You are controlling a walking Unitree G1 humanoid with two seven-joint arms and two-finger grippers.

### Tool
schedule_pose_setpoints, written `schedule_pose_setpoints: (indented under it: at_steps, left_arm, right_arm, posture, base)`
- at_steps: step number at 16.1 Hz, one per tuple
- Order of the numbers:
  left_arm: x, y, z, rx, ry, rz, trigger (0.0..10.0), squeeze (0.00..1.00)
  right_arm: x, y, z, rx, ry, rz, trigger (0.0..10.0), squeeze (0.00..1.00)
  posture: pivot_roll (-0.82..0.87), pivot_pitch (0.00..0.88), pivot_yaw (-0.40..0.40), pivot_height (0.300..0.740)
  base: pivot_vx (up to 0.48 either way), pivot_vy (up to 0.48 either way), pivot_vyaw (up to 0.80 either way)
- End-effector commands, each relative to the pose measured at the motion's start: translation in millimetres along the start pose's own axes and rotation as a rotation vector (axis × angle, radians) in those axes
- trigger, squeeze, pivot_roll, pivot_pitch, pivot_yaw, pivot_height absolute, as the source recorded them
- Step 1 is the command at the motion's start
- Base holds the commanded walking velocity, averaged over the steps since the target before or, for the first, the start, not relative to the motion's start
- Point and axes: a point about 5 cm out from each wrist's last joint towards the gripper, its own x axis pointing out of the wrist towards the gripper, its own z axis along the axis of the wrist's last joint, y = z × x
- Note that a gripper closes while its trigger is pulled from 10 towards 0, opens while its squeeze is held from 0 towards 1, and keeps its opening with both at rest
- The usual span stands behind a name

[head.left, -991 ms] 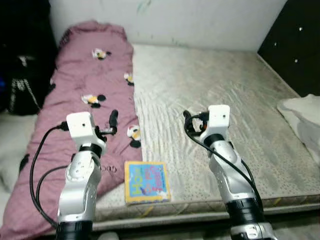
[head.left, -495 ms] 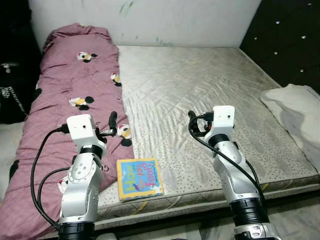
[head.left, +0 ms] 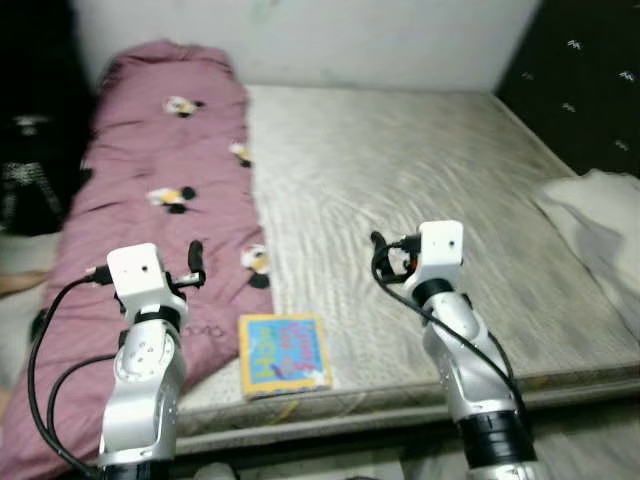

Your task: Clean up the room

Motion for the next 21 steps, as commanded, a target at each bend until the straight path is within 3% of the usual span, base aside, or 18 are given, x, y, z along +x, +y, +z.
schedule_pose_setpoints:
  at_steps: [1, 7, 11, 19, 21]
  left_arm:
    - [1.5, -0.1, 5.3, 0.004, -0.009, -0.002, 10.0, 0.0]
    - [-11.9, 3.3, 8.6, 0.026, -0.011, 0.005, 10.0, 0.0]
    - [-10.1, 0.9, 6.0, 0.01, 0.02, -0.012, 10.0, 0.0]
    - [-4.8, -9.0, 6.6, 0.0, 0.033, -0.061, 10.0, 0.0]
    - [-4.6, -9.0, 7.3, 0.001, 0.025, -0.052, 10.0, 0.0]
  right_arm:
    - [-0.5, -3.6, 6.3, -0.005, -0.016, -0.022, 10.0, 0.0]
    - [4.3, 8.3, 7.1, 0.02, -0.008, 0.012, 10.0, 0.0]
    - [0.1, 6.9, 2.6, 0.036, 0.004, 0.002, 10.0, 0.0]
    - [-5.7, 3.4, 0.0, 0.044, 0.009, -0.018, 10.0, 0.0]
    - [-4.8, 3.9, 0.0, 0.039, 0.011, -0.015, 10.0, 0.0]
  posture:
    - [-0.05, 0.019, -0.075, 0.74]
    - [0.04, 0.05, -0.078, 0.74]
    - [0.03, 0.056, -0.063, 0.74]
    - [0.01, 0.061, -0.054, 0.65]
    - [0.01, 0.061, -0.057, 0.65]
  base:
    - [0.0, 0.0, 0.52]
    - [0.0, 0.0, 0.0]
    - [0.0, 0.0, 0.0]
    - [0.0, 0.0, 0.0]
    - [0.0, 0.0, 0.0]
